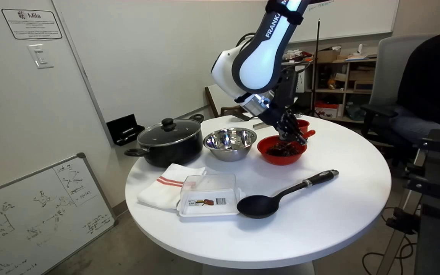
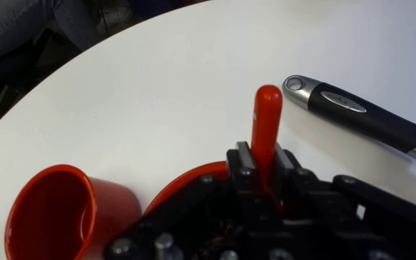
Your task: Use the spoon to stir the contents in the red bowl then place the spoon in the red mug.
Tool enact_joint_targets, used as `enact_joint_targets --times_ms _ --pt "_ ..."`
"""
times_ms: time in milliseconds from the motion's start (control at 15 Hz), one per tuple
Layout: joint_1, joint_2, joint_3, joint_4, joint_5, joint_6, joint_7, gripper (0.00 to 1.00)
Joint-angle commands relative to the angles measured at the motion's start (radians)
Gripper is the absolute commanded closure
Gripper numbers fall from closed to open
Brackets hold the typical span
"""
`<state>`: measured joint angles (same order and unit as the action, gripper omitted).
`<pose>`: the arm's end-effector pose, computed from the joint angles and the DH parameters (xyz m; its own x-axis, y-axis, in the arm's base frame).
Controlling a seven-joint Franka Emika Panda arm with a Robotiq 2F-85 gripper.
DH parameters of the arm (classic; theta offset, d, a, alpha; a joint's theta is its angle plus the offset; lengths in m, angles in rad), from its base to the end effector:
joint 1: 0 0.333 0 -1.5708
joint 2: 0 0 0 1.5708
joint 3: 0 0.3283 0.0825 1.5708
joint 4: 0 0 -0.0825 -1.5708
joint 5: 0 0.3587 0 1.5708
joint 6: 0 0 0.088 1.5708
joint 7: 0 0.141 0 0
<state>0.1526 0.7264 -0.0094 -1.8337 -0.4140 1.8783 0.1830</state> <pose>0.5336 0.0330 0.1096 0.8025 0.0665 -0.5929 0.3246 -0.8825 0.3403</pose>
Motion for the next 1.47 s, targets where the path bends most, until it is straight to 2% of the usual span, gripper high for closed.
enact_joint_targets --times_ms 0,133,400,933,1067,1400 --pt "-0.009 -0.012 0.034 -0.022 0.025 0.042 -0.094 0.96" --pt "-0.002 -0.017 0.044 -0.031 0.025 0.044 -0.126 0.96" --pt "0.028 -0.015 0.024 -0.022 0.000 -0.053 -0.102 0.96" --pt "0.031 -0.005 -0.002 -0.005 -0.054 -0.189 -0.079 0.96" --pt "0.025 0.000 -0.005 0.001 -0.058 -0.196 -0.076 0.96" --pt "0.021 0.007 -0.026 0.020 -0.065 -0.118 0.001 0.96"
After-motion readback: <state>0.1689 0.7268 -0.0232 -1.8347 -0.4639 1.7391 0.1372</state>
